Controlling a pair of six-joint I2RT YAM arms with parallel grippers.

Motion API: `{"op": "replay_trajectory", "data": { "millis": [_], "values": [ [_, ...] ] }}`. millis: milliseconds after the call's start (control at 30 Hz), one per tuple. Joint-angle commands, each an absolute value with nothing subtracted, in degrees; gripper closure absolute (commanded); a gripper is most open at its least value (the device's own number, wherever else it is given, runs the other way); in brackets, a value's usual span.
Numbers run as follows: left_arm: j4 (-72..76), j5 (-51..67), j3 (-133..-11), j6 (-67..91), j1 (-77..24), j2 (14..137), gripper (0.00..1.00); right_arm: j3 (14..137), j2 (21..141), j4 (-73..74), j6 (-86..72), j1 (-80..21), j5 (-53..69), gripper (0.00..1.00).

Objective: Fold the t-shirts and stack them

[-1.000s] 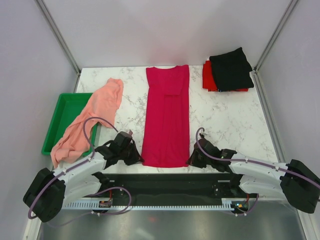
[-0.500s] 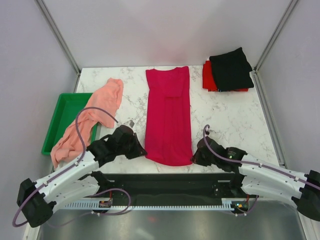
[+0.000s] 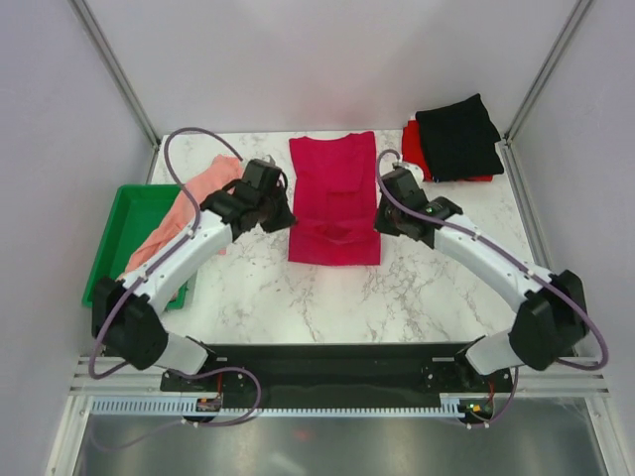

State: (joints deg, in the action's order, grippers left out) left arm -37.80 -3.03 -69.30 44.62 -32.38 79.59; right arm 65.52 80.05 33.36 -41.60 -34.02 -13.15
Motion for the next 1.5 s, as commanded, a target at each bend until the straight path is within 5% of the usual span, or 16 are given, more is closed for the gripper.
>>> {"op": "replay_trajectory", "data": {
  "millis": [0,700,767,833,867,1033,1167,1467],
  "values": [
    [-36.5,-1.2,-77.5,37.5,-27.1,86.8,0.98,73.1,87.5,32.4,-34.0,-30.5,-12.0,1.0],
    [-31.3,9.8,-95.5,33.2,-18.5,115.5,0.98,88.1,112.6,26.5,-28.9,-21.2,-3.7,1.0],
    [-31.3,12.3,-96.9,33.1,-17.6,118.5,0.85,90.6,114.9,26.6,-28.6,-20.6,-2.6,1.0],
    [-33.0,16.6,-101.7,32.5,-16.6,121.6,0.66,93.7,116.9,27.4,-26.9,-19.0,-0.6,0.59],
    [-34.6,17.9,-104.4,32.4,-15.6,125.3,0.56,98.7,119.3,29.9,-26.5,-17.2,-0.1,0.5],
    [-47.8,19.3,-124.0,31.0,-13.3,130.3,0.4,112.5,121.6,37.6,-25.1,-13.4,3.8,0.43],
    [-49.7,17.0,-122.3,29.5,-12.6,124.8,0.37,104.0,110.4,35.5,-25.0,-15.1,5.9,0.44],
    [-37.1,18.3,-84.4,31.9,-15.0,102.1,0.41,65.1,90.2,25.1,-30.1,-18.2,12.4,0.46]
  ]
}}
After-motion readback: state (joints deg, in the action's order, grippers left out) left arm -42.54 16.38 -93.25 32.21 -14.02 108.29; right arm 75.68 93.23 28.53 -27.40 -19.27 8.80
